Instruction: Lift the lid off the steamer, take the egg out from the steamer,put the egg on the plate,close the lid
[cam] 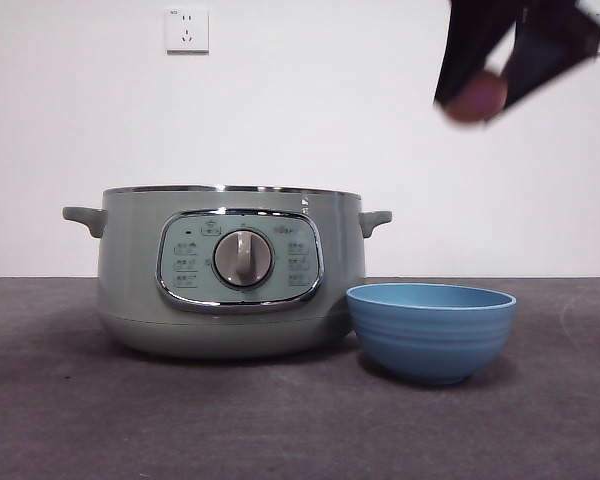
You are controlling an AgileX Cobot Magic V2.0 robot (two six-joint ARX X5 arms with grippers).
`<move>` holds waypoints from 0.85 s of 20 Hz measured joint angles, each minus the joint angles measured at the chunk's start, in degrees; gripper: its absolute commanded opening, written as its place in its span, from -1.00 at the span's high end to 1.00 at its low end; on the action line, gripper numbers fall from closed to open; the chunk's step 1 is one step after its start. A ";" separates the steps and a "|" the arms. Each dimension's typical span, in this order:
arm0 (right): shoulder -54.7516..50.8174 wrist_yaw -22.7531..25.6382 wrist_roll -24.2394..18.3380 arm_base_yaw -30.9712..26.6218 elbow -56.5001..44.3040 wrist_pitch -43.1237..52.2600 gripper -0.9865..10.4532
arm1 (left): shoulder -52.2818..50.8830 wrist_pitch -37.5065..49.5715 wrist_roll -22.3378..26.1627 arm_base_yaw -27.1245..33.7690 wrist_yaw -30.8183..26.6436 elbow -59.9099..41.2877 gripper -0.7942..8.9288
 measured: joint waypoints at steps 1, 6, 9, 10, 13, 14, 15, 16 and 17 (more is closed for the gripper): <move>0.42 -1.29 0.17 0.24 -2.43 2.82 0.86 | 0.00 -0.31 0.00 0.00 0.00 0.00 0.85; 5.20 -2.89 2.19 1.92 -9.31 13.44 0.86 | 0.00 -1.57 0.00 0.00 0.00 0.00 0.85; 9.44 -2.86 2.40 2.97 -9.44 15.39 0.86 | 0.00 -1.57 0.00 0.00 0.00 0.00 0.85; 10.84 -2.89 2.40 3.50 -9.44 16.13 0.86 | 0.00 -1.57 0.00 0.00 0.00 0.00 0.85; 15.04 -2.86 2.40 4.48 -9.44 17.16 0.86 | 0.00 -1.57 0.00 0.00 0.02 0.00 0.85; 16.48 -2.86 2.40 4.50 -9.46 17.11 0.86 | 0.00 -1.57 0.00 0.00 0.00 0.00 0.85; 17.68 -2.80 2.40 4.52 -9.46 17.27 0.86 | 0.00 -1.57 0.00 0.00 0.02 0.00 0.85; 18.62 -2.58 2.40 4.55 -9.49 17.62 0.86 | 0.00 -1.60 0.00 0.00 0.02 0.00 0.85; 19.08 -2.54 2.40 4.55 -9.49 17.94 0.86 | 0.00 -1.62 0.00 0.00 0.00 0.00 0.85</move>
